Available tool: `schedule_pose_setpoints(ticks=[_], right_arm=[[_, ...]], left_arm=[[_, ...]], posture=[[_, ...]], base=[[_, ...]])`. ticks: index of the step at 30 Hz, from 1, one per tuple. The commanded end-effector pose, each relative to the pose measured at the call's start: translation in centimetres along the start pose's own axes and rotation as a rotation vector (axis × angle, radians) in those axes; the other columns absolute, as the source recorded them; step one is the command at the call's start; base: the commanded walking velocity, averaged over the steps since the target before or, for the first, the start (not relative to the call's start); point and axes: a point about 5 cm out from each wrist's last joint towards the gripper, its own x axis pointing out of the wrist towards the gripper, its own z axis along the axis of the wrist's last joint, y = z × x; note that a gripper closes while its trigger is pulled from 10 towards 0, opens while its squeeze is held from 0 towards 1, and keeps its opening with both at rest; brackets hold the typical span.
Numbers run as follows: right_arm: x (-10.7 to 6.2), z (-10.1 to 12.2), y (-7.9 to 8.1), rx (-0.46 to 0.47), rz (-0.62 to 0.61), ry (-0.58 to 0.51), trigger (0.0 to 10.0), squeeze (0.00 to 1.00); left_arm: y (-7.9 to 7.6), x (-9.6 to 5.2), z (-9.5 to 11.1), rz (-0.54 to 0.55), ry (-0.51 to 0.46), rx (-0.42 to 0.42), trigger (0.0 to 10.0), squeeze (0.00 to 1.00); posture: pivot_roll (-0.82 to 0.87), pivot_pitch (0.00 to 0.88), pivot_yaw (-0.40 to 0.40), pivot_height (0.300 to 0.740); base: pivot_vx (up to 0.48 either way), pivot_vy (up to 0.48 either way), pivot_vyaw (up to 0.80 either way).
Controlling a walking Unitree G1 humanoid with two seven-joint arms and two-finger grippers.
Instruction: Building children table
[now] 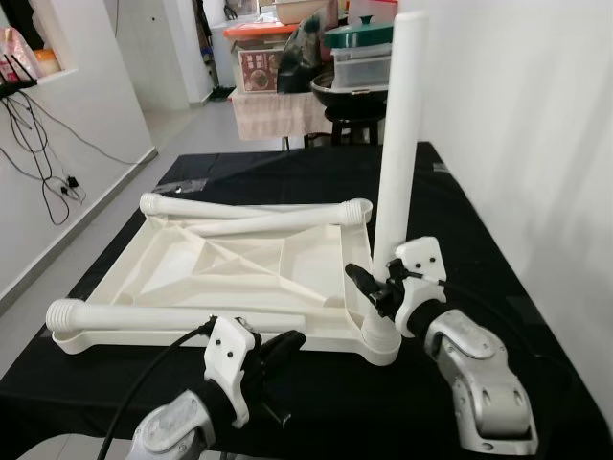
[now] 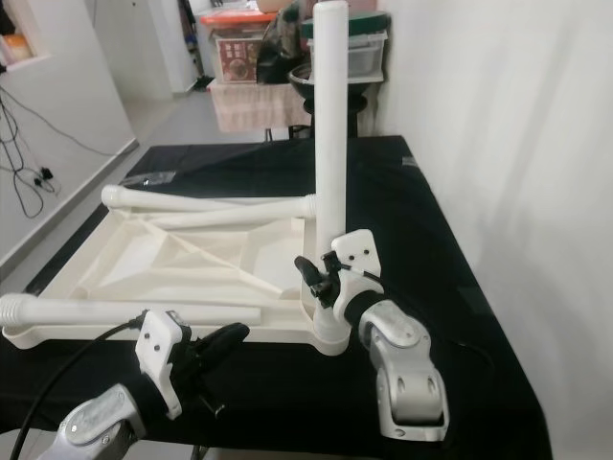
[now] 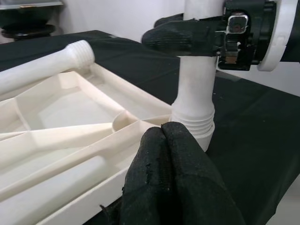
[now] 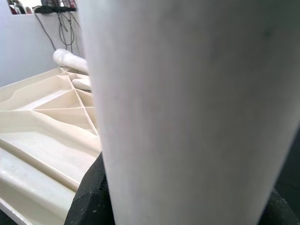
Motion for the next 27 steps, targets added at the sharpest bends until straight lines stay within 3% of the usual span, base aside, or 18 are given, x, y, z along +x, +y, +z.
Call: schedule_pose_setpoints(ticks=[1, 2, 3, 7, 8, 9, 10, 13, 14, 16, 17, 18, 20, 21, 24, 25, 26, 27], right_arm=[[0.2, -3.6, 0.2, 0.057, -0.002, 0.198, 0.0, 0.00], [0.2, -3.6, 0.2, 0.057, -0.002, 0.198, 0.0, 0.00], [0.3, -3.3, 0.3, 0.058, -0.004, 0.194, 10.0, 0.00], [0.4, -3.1, 0.4, 0.075, 0.009, 0.180, 10.0, 0.00], [0.7, -2.7, 0.5, 0.105, 0.083, 0.149, 10.0, 1.00], [0.7, -2.7, 0.5, 0.105, 0.083, 0.149, 10.0, 1.00], [1.4, -1.0, -0.1, 0.106, 0.221, 0.052, 10.0, 1.00], [1.4, -1.0, -0.1, 0.106, 0.221, 0.052, 10.0, 1.00], [1.8, 0.5, -0.9, 0.103, 0.341, -0.023, 10.0, 1.00], [1.8, 0.5, -0.9, 0.103, 0.341, -0.023, 10.0, 1.00], [2.1, 1.8, -1.6, 0.058, 0.430, -0.057, 10.0, 0.00], [2.1, 1.8, -1.6, 0.058, 0.430, -0.057, 10.0, 0.00], [2.3, 3.2, -2.0, -0.040, 0.642, -0.074, 10.0, 0.00], [2.3, 3.2, -2.0, -0.040, 0.642, -0.074, 10.0, 0.00], [2.8, 4.3, -2.9, -0.109, 0.804, -0.058, 10.0, 0.00], [3.2, 4.6, -3.2, -0.107, 0.814, -0.051, 8.7, 0.00], [3.2, 4.6, -3.2, -0.107, 0.814, -0.051, 8.7, 0.00], [3.5, 4.8, -3.5, -0.109, 0.817, -0.048, 0.0, 0.00]], left_arm=[[0.4, -0.1, -0.2, 0.009, 0.016, 0.005, 0.0, 0.00], [0.4, -0.1, -0.2, 0.009, 0.016, 0.005, 0.0, 0.00], [0.4, -0.1, -0.1, 0.018, 0.014, 0.006, 0.0, 0.00], [0.4, -0.1, -0.1, 0.023, 0.013, 0.007, 0.0, 0.00], [0.4, 0.0, 0.0, 0.023, 0.010, 0.007, 0.0, 0.00], [0.4, 0.0, 0.0, 0.023, 0.010, 0.007, 0.0, 0.00], [0.4, 0.2, 0.0, 0.019, 0.005, 0.003, 3.5, 0.00], [0.4, 0.2, 0.0, 0.019, 0.005, 0.003, 3.5, 0.00], [0.5, 0.3, 0.1, 0.015, 0.001, -0.001, 9.7, 0.00], [0.5, 0.3, 0.1, 0.015, 0.001, -0.001, 9.7, 0.00], [0.5, 0.5, 0.1, 0.013, -0.004, -0.005, 10.0, 0.00], [0.5, 0.5, 0.1, 0.013, -0.004, -0.005, 10.0, 0.00], [0.5, 0.7, 0.0, 0.015, -0.007, -0.011, 10.0, 0.00], [0.5, 0.7, 0.0, 0.015, -0.007, -0.011, 10.0, 0.00], [0.5, 1.0, -0.2, 0.015, -0.006, -0.015, 10.0, 0.00], [0.4, 1.0, -0.2, 0.014, -0.006, -0.015, 10.0, 0.00], [0.4, 1.0, -0.2, 0.014, -0.006, -0.015, 10.0, 0.00], [0.4, 1.0, -0.2, 0.013, -0.006, -0.016, 10.0, 0.00]], posture=[[-0.03, 0.000, 0.039, 0.740], [-0.03, 0.000, 0.039, 0.740], [-0.03, 0.000, 0.039, 0.740], [-0.04, 0.000, 0.038, 0.740], [-0.04, 0.000, 0.038, 0.740], [-0.04, 0.000, 0.038, 0.740], [-0.04, 0.000, 0.035, 0.740], [-0.04, 0.000, 0.035, 0.740], [-0.04, 0.000, 0.034, 0.740], [-0.04, 0.000, 0.034, 0.740], [-0.04, 0.000, 0.027, 0.740], [-0.04, 0.000, 0.027, 0.740], [-0.02, 0.000, 0.020, 0.740], [-0.02, 0.000, 0.020, 0.740], [-0.01, 0.000, 0.016, 0.740], [-0.01, 0.000, 0.015, 0.740], [-0.01, 0.000, 0.015, 0.740], [-0.01, 0.000, 0.015, 0.740]], base=[[0.000, 0.000, 0.00], [0.000, 0.000, 0.00], [0.000, 0.000, 0.00], [0.000, 0.000, 0.00], [0.000, 0.000, 0.00], [0.000, 0.000, 0.00], [0.000, 0.000, 0.00], [0.000, 0.000, 0.00], [0.000, 0.000, 0.00], [0.000, 0.000, 0.00], [0.000, 0.000, 0.00], [0.000, 0.000, 0.00], [0.000, 0.000, 0.00], [0.000, 0.000, 0.00], [0.000, 0.000, 0.00], [0.000, 0.000, 0.00], [0.000, 0.000, 0.00], [0.000, 0.000, 0.00]])
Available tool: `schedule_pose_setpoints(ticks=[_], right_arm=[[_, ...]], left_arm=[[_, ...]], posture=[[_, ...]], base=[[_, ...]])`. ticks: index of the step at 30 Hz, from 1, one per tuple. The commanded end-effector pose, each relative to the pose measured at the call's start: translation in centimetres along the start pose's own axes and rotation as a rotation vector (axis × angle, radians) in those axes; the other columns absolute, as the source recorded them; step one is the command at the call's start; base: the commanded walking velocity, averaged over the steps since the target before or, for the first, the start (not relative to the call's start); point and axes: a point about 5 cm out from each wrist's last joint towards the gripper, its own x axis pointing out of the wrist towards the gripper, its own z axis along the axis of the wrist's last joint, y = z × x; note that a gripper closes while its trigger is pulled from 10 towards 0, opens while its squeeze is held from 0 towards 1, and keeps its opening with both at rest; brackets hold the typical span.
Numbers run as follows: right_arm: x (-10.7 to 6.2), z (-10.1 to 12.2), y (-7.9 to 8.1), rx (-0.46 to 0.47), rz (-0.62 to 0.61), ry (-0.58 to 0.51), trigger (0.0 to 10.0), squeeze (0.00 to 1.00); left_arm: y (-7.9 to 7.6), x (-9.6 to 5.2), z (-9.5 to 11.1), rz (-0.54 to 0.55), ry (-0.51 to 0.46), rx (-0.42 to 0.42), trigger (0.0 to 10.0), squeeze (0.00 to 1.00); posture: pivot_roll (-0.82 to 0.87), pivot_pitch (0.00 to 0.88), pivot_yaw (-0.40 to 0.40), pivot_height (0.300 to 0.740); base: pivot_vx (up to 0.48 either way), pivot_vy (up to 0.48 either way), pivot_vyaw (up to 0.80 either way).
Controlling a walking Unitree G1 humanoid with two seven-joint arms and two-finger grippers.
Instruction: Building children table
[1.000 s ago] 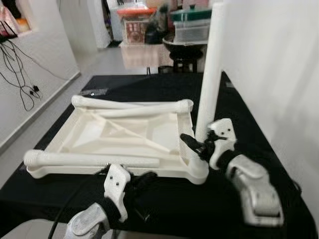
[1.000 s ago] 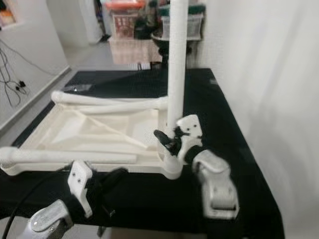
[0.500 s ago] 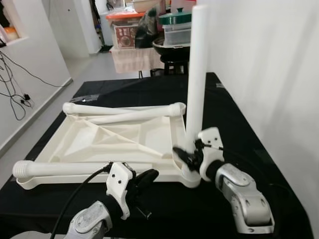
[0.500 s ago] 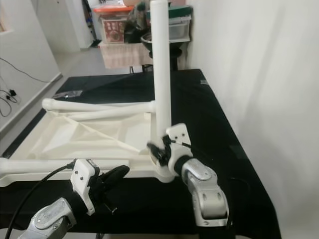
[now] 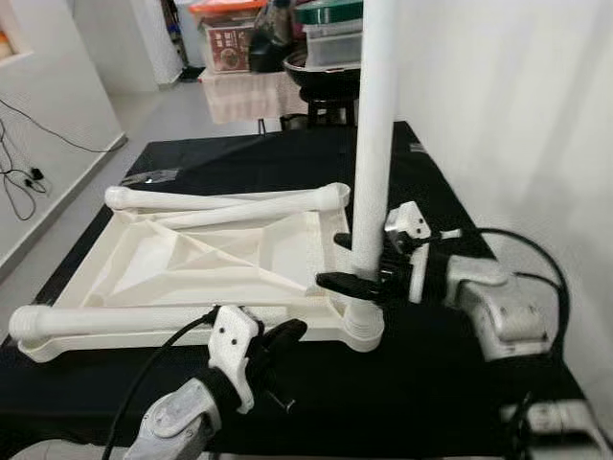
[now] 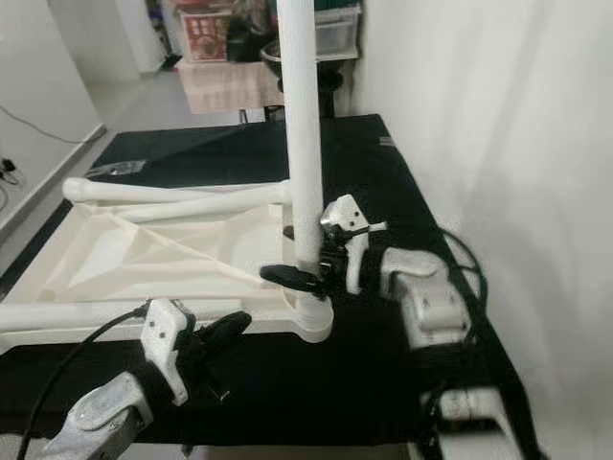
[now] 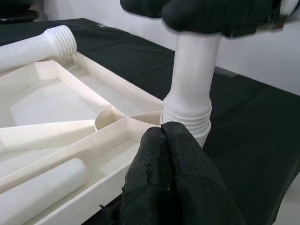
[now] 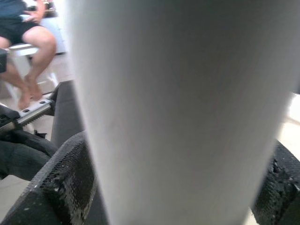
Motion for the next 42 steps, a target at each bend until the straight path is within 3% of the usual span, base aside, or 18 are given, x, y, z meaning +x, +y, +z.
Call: schedule_pose_setpoints(ticks=[1, 6, 14, 16, 17, 18, 19, 20, 21, 23, 31, 32, 33, 34, 35, 39, 40, 42], right_arm=[[0.8, 0.1, 0.1, -0.011, 0.045, 0.007, 0.0, 0.00], [0.2, -0.2, -0.9, 0.042, 0.087, 0.013, 0.0, 0.00], [-1.2, -2.1, -0.5, 0.053, 0.086, 0.024, 0.0, 0.00], [-0.9, -4.3, 0.7, 0.054, -0.149, 0.097, 0.0, 0.00], [-0.9, -4.3, 0.7, 0.054, -0.149, 0.097, 0.0, 0.00], [0.0, -6.1, 2.5, 0.159, -0.441, 0.136, 0.0, 0.00], [0.0, -6.1, 2.5, 0.159, -0.441, 0.136, 0.0, 0.00], [-0.4, -7.2, 4.0, 0.244, -0.670, 0.176, 0.0, 0.00], [-0.4, -7.2, 4.0, 0.244, -0.670, 0.176, 0.0, 0.00], [0.1, -7.6, 6.2, 0.234, -0.799, 0.199, 0.0, 0.00], [1.9, -7.0, 5.4, 0.140, -0.733, 0.189, 0.0, 0.00], [2.5, -6.8, 5.5, 0.136, -0.699, 0.177, 10.0, 0.00], [2.5, -6.8, 5.5, 0.136, -0.699, 0.177, 10.0, 0.00], [3.1, -6.1, 5.6, 0.158, -0.618, 0.139, 10.0, 1.00], [3.6, -5.1, 5.5, 0.154, -0.513, 0.072, 10.0, 1.00], [3.8, -3.9, 5.5, 0.134, -0.423, 0.010, 10.0, 1.00], [3.4, -2.5, 4.9, 0.087, -0.301, -0.043, 10.0, 0.00], [3.0, -1.6, 4.6, 0.050, -0.230, -0.069, 10.0, 0.00]], left_arm=[[0.1, 0.0, -0.3, 0.007, 0.009, -0.005, 10.0, 0.00], [0.1, 0.0, -0.3, 0.003, 0.011, -0.010, 10.0, 0.00], [0.1, 0.0, -0.3, -0.001, 0.009, -0.018, 10.0, 0.00], [0.1, -0.2, -0.2, -0.003, 0.010, -0.019, 10.0, 0.00], [0.1, -0.2, -0.2, -0.003, 0.010, -0.019, 10.0, 0.00], [0.3, -0.4, -0.1, -0.001, 0.012, -0.015, 10.0, 0.00], [0.3, -0.4, -0.1, -0.001, 0.012, -0.015, 10.0, 0.00], [0.4, -0.5, 0.0, 0.000, 0.014, -0.012, 10.0, 0.00], [0.4, -0.5, 0.0, 0.000, 0.014, -0.012, 10.0, 0.00], [0.7, -0.6, 0.0, 0.002, 0.018, -0.009, 10.0, 0.00], [0.9, -0.4, -0.1, -0.005, 0.029, -0.006, 10.0, 0.00], [1.0, -0.5, -0.2, 0.009, 0.027, -0.004, 10.0, 0.00], [1.0, -0.5, -0.2, 0.009, 0.027, -0.004, 10.0, 0.00], [1.0, -0.6, -0.2, 0.019, 0.025, -0.003, 10.0, 0.00], [1.0, -0.5, -0.2, 0.022, 0.024, -0.005, 10.0, 0.00], [0.9, -0.5, -0.3, 0.020, 0.023, -0.008, 10.0, 0.00], [0.9, -0.3, -0.3, 0.017, 0.022, -0.011, 10.0, 0.00], [0.8, -0.3, -0.3, 0.014, 0.022, -0.012, 10.0, 0.00]], posture=[[-0.01, 0.000, 0.015, 0.740], [-0.01, 0.000, 0.015, 0.740], [-0.02, 0.000, 0.022, 0.740], [-0.02, 0.000, 0.017, 0.740], [-0.02, 0.000, 0.017, 0.740], [-0.02, 0.000, 0.024, 0.740], [-0.02, 0.000, 0.024, 0.740], [-0.02, 0.000, 0.024, 0.740], [-0.02, 0.000, 0.024, 0.740], [-0.06, 0.000, 0.064, 0.740], [-0.02, 0.000, 0.044, 0.740], [-0.01, 0.000, 0.041, 0.740], [-0.01, 0.000, 0.041, 0.740], [-0.01, 0.000, 0.038, 0.740], [-0.02, 0.000, 0.036, 0.740], [-0.02, 0.000, 0.037, 0.740], [-0.02, 0.000, 0.035, 0.740], [-0.02, 0.000, 0.035, 0.740]], base=[[0.000, 0.000, 0.00], [0.000, 0.000, 0.00], [0.000, 0.000, 0.00], [0.000, 0.000, 0.00], [0.000, 0.000, 0.00], [0.000, 0.000, 0.00], [0.000, 0.000, 0.00], [0.000, 0.000, 0.00], [0.000, 0.000, 0.00], [0.000, 0.000, 0.00], [0.000, 0.000, 0.00], [0.000, 0.000, 0.00], [0.000, 0.000, 0.00], [0.000, 0.000, 0.00], [0.000, 0.000, 0.00], [0.000, 0.000, 0.00], [0.000, 0.000, 0.00], [0.000, 0.000, 0.00]])
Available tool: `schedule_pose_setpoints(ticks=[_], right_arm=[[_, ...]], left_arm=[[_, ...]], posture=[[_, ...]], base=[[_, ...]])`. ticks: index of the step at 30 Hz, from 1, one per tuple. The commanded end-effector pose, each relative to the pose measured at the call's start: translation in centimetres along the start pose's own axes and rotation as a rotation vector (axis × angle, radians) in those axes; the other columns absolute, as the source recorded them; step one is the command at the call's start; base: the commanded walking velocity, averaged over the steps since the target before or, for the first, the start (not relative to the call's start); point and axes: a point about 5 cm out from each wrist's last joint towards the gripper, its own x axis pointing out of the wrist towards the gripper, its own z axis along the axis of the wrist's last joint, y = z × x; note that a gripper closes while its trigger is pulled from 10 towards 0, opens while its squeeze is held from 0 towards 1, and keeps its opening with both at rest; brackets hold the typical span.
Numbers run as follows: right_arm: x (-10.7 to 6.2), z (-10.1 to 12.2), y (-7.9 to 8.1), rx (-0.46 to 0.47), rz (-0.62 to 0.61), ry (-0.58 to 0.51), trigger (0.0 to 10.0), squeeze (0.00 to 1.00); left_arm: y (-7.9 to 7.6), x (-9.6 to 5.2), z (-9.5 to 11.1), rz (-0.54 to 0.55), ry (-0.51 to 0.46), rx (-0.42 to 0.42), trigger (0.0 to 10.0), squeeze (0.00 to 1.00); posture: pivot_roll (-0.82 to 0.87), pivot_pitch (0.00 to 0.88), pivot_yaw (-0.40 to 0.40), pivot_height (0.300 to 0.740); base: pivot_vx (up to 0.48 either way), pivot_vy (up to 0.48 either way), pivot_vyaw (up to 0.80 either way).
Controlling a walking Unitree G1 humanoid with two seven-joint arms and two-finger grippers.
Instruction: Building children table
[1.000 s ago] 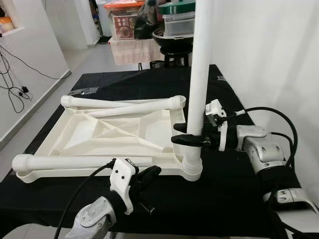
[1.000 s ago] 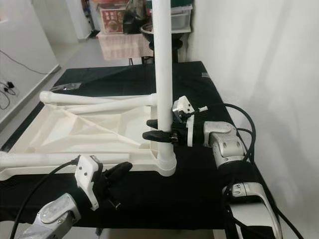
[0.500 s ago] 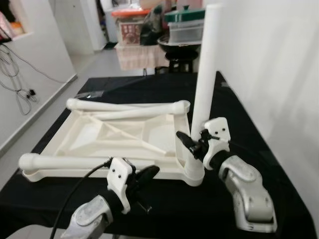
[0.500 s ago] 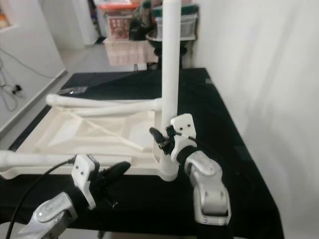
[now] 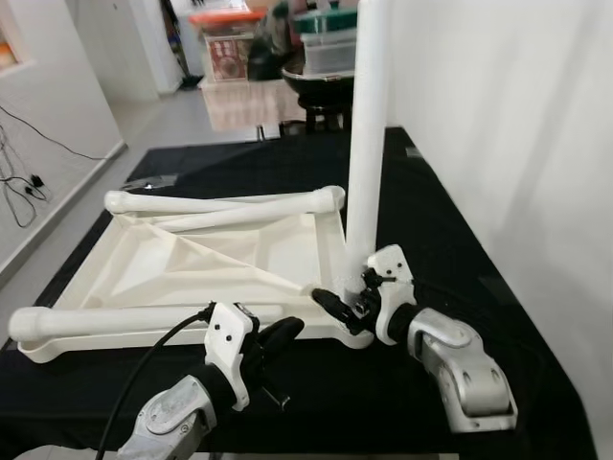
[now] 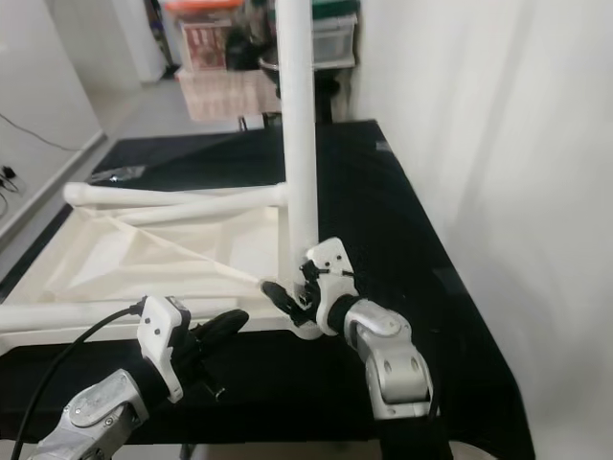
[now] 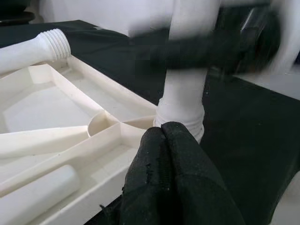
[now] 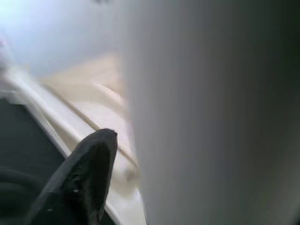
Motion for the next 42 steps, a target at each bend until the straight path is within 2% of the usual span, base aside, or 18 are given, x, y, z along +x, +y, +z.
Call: schedule_pose_setpoints(ticks=[1, 11, 12, 13, 19, 25, 26, 27, 30, 32, 33, 34, 35, 36, 37, 38, 41, 42], right_arm=[[0.2, 0.9, 0.2, -0.015, 0.158, -0.047, 10.0, 0.00], [-0.6, 1.0, -2.6, -0.087, 0.358, 0.040, 10.0, 0.00], [-0.5, 1.0, -3.6, -0.085, 0.382, 0.073, 9.7, 0.00], [-0.4, 1.2, -4.3, -0.071, 0.393, 0.082, 0.0, 0.00], [-0.4, 1.7, -5.3, -0.029, 0.388, 0.067, 0.0, 0.00], [-2.2, 0.7, -5.6, -0.001, 0.373, 0.056, 0.0, 0.00], [-2.7, 0.3, -5.5, 0.001, 0.355, 0.060, 0.0, 0.00], [-3.2, -0.4, -5.6, -0.004, 0.329, 0.075, 0.0, 0.00], [-3.5, -1.6, -5.2, 0.007, 0.242, 0.108, 0.0, 0.00], [-2.5, -4.3, -3.4, -0.020, -0.202, 0.159, 0.0, 0.00], [-2.6, -4.9, -2.8, 0.093, -0.466, 0.155, 0.0, 0.00], [-2.3, -5.4, -0.5, 0.135, -0.508, 0.164, 0.0, 0.00], [-2.3, -5.4, -0.5, 0.135, -0.508, 0.164, 0.0, 0.00], [-1.8, -5.2, 1.5, 0.106, -0.460, 0.165, 0.0, 0.00], [-1.8, -5.2, 1.5, 0.106, -0.460, 0.165, 0.0, 0.00], [-1.2, -4.8, 2.7, 0.053, -0.363, 0.156, 0.0, 0.00], [-1.0, -4.9, 2.5, 0.040, -0.350, 0.161, 0.0, 0.00], [-0.6, -5.0, 1.2, 0.062, -0.371, 0.173, 3.3, 0.00]], left_arm=[[0.2, -0.1, -0.4, 0.013, 0.017, -0.001, 10.0, 0.00], [0.1, 0.2, -0.6, 0.010, 0.018, -0.004, 10.0, 0.00], [0.0, 0.2, -0.7, 0.011, 0.017, -0.002, 1.4, 0.00], [0.0, 0.2, -0.7, 0.013, 0.017, -0.001, 0.0, 0.00], [0.0, 0.3, -0.7, 0.027, 0.014, 0.004, 0.0, 0.00], [0.0, 0.2, -0.6, 0.043, 0.002, 0.004, 0.0, 0.00], [0.0, 0.2, -0.5, 0.045, 0.000, 0.003, 3.2, 0.00], [0.0, 0.2, -0.5, 0.044, -0.002, 0.002, 10.0, 0.00], [0.0, 0.1, -0.4, 0.044, -0.007, 0.001, 10.0, 0.00], [0.2, -0.1, -0.1, 0.056, -0.020, -0.001, 10.0, 0.00], [0.3, -0.1, 0.0, 0.060, -0.023, 0.000, 10.0, 0.00], [0.4, -0.2, 0.0, 0.064, -0.025, 0.001, 10.0, 0.00], [0.4, -0.2, 0.0, 0.064, -0.025, 0.001, 10.0, 0.00], [0.5, -0.1, 0.0, 0.066, -0.024, 0.003, 10.0, 0.00], [0.5, -0.1, 0.0, 0.066, -0.024, 0.003, 10.0, 0.00], [0.6, -0.1, 0.0, 0.067, -0.023, 0.004, 10.0, 0.00], [0.6, -0.1, 0.0, 0.065, -0.022, 0.003, 10.0, 0.00], [0.7, 0.1, 0.0, 0.061, -0.019, 0.002, 10.0, 0.00]], posture=[[-0.01, 0.000, 0.029, 0.740], [0.00, 0.000, 0.016, 0.740], [0.00, 0.000, 0.016, 0.740], [0.00, 0.000, 0.020, 0.740], [0.00, 0.000, 0.017, 0.740], [-0.01, 0.000, 0.023, 0.740], [-0.01, 0.000, 0.027, 0.740], [-0.02, 0.000, 0.026, 0.740], [-0.03, 0.000, 0.018, 0.740], [-0.05, 0.001, 0.017, 0.740], [-0.05, 0.001, 0.017, 0.740], [-0.06, 0.003, 0.031, 0.740], [-0.06, 0.003, 0.031, 0.740], [-0.07, 0.000, 0.038, 0.740], [-0.07, 0.000, 0.038, 0.740], [-0.07, 0.000, 0.038, 0.740], [-0.07, 0.000, 0.034, 0.740], [-0.05, 0.000, 0.023, 0.740]], base=[[0.000, 0.000, 0.00], [0.000, 0.000, 0.00], [0.000, 0.000, 0.00], [0.000, 0.000, 0.00], [0.000, 0.000, 0.00], [0.000, 0.000, 0.00], [0.000, 0.000, 0.00], [0.000, 0.000, 0.00], [0.000, 0.000, 0.00], [0.000, 0.000, 0.00], [0.000, 0.000, 0.00], [0.000, 0.000, 0.00], [0.000, 0.000, 0.00], [0.000, 0.000, 0.00], [0.000, 0.000, 0.00], [0.000, 0.000, 0.00], [0.000, 0.000, 0.00], [0.000, 0.000, 0.00]])
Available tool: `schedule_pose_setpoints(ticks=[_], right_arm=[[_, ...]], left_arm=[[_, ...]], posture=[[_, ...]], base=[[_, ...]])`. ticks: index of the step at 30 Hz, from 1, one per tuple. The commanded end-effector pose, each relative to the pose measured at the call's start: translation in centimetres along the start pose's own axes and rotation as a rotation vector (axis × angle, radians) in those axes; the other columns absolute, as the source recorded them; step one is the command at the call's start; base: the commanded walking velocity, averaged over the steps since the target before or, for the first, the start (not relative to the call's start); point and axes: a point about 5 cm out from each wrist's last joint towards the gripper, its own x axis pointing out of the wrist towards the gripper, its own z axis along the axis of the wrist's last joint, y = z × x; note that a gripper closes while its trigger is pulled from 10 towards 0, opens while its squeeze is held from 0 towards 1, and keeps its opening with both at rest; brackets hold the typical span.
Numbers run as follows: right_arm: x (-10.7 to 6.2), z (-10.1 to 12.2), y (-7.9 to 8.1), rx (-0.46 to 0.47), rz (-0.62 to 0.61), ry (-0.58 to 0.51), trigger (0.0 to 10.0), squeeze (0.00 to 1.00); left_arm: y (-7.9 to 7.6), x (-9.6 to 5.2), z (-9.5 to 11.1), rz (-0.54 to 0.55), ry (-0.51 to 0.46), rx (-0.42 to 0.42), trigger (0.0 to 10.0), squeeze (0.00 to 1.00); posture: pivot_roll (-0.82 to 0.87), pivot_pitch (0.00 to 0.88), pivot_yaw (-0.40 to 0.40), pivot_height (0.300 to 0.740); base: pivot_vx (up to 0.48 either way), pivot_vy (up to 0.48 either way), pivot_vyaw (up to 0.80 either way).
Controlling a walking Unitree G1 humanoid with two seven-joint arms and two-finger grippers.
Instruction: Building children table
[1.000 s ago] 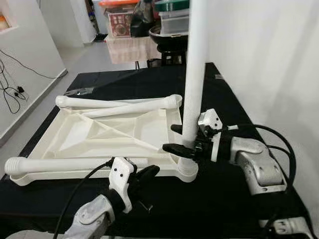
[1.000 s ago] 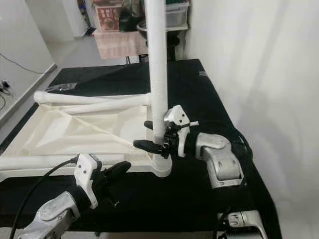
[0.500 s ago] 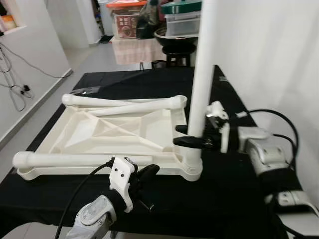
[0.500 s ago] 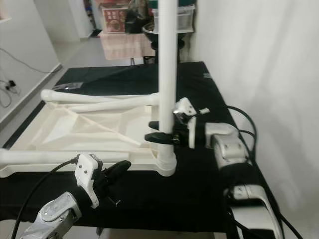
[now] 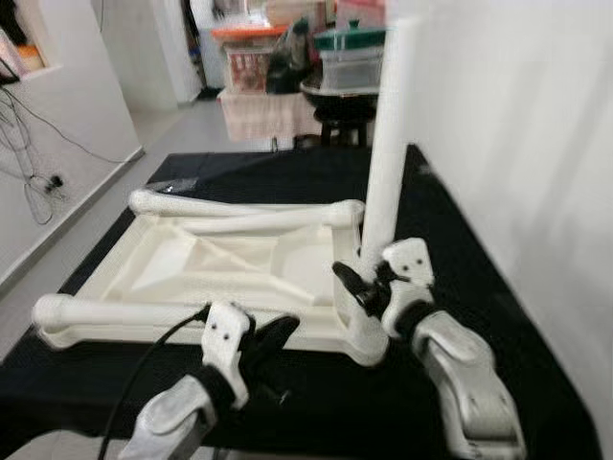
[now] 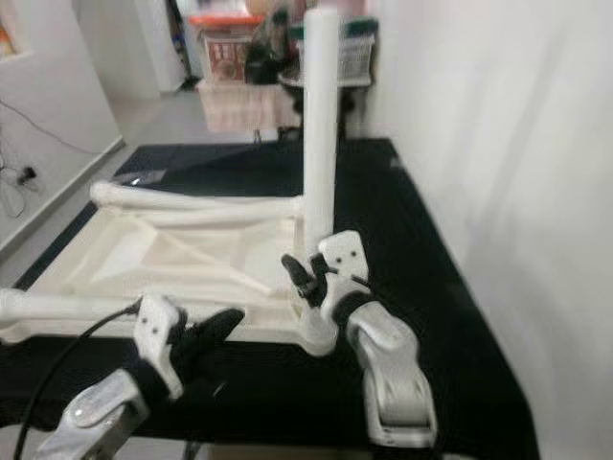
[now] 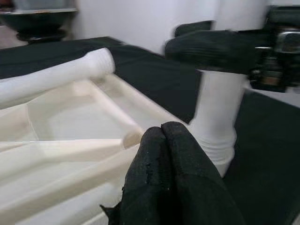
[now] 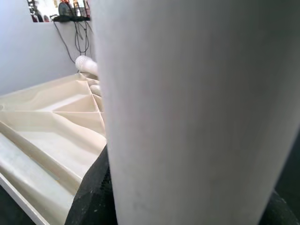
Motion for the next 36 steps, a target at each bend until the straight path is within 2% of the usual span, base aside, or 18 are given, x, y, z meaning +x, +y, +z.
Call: schedule_pose_setpoints(ticks=[1, 3, 4, 5, 7, 8, 9, 11, 13, 14, 16, 18, 20, 22, 26, 27, 29, 36], right_arm=[[0.3, -2.8, -0.3, 0.043, -0.001, 0.151, 3.3, 0.00], [0.3, -2.8, -0.3, 0.043, -0.001, 0.151, 3.3, 0.00], [0.9, -2.2, -0.5, 0.063, 0.041, 0.117, 10.0, 0.08], [1.5, -1.3, -0.4, 0.095, 0.141, 0.063, 10.0, 1.00], [1.5, -1.3, -0.4, 0.095, 0.141, 0.063, 10.0, 1.00], [2.0, 0.0, -0.4, 0.097, 0.268, -0.004, 10.0, 1.00], [2.0, 0.0, -0.4, 0.097, 0.268, -0.004, 10.0, 1.00], [2.2, 2.2, -1.2, 0.025, 0.513, -0.090, 10.0, 1.00], [2.0, 2.8, -1.3, -0.004, 0.549, -0.094, 10.0, 1.00], [1.8, 3.0, -1.6, -0.031, 0.596, -0.082, 10.0, 0.00], [1.8, 3.0, -1.6, -0.031, 0.596, -0.082, 10.0, 0.00], [2.0, 3.2, -2.9, -0.076, 0.739, -0.022, 10.0, 0.00], [2.0, 3.2, -2.9, -0.076, 0.739, -0.022, 10.0, 0.00], [2.6, 3.6, -4.3, -0.061, 0.822, 0.010, 10.0, 0.00], [2.9, 3.7, -4.6, -0.047, 0.843, 0.018, 9.9, 0.00], [3.1, 3.9, -4.9, -0.026, 0.863, 0.019, 0.0, 0.00], [3.3, 4.0, -5.3, -0.007, 0.891, 0.019, 0.0, 0.00], [3.4, 4.0, -5.6, -0.014, 0.878, 0.013, 0.0, 0.00]], left_arm=[[0.2, 0.0, -0.1, -0.003, 0.005, 0.001, 10.0, 0.00], [0.2, 0.0, -0.1, -0.003, 0.005, 0.001, 10.0, 0.00], [0.3, 0.0, -0.1, 0.014, 0.001, -0.001, 10.0, 0.00], [0.4, 0.1, -0.1, 0.023, -0.001, -0.002, 10.0, 0.00], [0.4, 0.1, -0.1, 0.023, -0.001, -0.002, 10.0, 0.00], [0.4, 0.1, -0.1, 0.025, -0.001, -0.003, 10.0, 0.00], [0.4, 0.1, -0.1, 0.025, -0.001, -0.003, 10.0, 0.00], [0.5, 0.3, -0.2, 0.012, 0.003, -0.011, 10.0, 0.00], [0.4, 0.4, -0.3, 0.008, 0.004, -0.013, 10.0, 0.00], [0.4, 0.5, -0.3, 0.006, 0.005, -0.015, 10.0, 0.00], [0.4, 0.5, -0.3, 0.006, 0.005, -0.015, 10.0, 0.00], [0.4, 0.5, -0.3, 0.009, 0.004, -0.017, 10.0, 0.00], [0.4, 0.5, -0.3, 0.009, 0.004, -0.017, 10.0, 0.00], [0.4, 0.6, -0.4, 0.013, 0.004, -0.017, 10.0, 0.00], [0.4, 0.6, -0.4, 0.015, 0.005, -0.017, 10.0, 0.00], [0.4, 0.6, -0.4, 0.015, 0.006, -0.017, 10.0, 0.00], [0.3, 0.6, -0.5, 0.014, 0.007, -0.018, 10.0, 0.00], [0.2, 0.6, -0.6, 0.012, 0.008, -0.019, 10.0, 0.00]], posture=[[-0.05, 0.000, 0.023, 0.740], [-0.05, 0.000, 0.023, 0.740], [-0.05, 0.000, 0.023, 0.740], [-0.05, 0.000, 0.024, 0.740], [-0.05, 0.000, 0.024, 0.740], [-0.05, 0.000, 0.025, 0.740], [-0.05, 0.000, 0.025, 0.740], [-0.05, 0.000, 0.025, 0.740], [-0.05, 0.000, 0.025, 0.740], [-0.05, 0.000, 0.024, 0.740], [-0.05, 0.000, 0.024, 0.740], [-0.04, 0.000, 0.019, 0.740], [-0.04, 0.000, 0.019, 0.740], [-0.02, 0.000, 0.012, 0.740], [-0.02, 0.000, 0.012, 0.740], [-0.02, 0.000, 0.009, 0.740], [-0.01, 0.000, 0.009, 0.740], [-0.02, 0.000, 0.010, 0.740]], base=[[0.000, 0.000, 0.00], [0.000, 0.000, 0.00], [0.000, 0.000, 0.00], [0.000, 0.000, 0.00], [0.000, 0.000, 0.00], [0.000, 0.000, 0.00], [0.000, 0.000, 0.00], [0.000, 0.000, 0.00], [0.000, 0.000, 0.00], [0.000, 0.000, 0.00], [0.000, 0.000, 0.00], [0.000, 0.000, 0.00], [0.000, 0.000, 0.00], [0.000, 0.000, 0.00], [0.000, 0.000, 0.00], [0.000, 0.000, 0.00], [0.000, 0.000, 0.00], [0.000, 0.000, 0.00]])
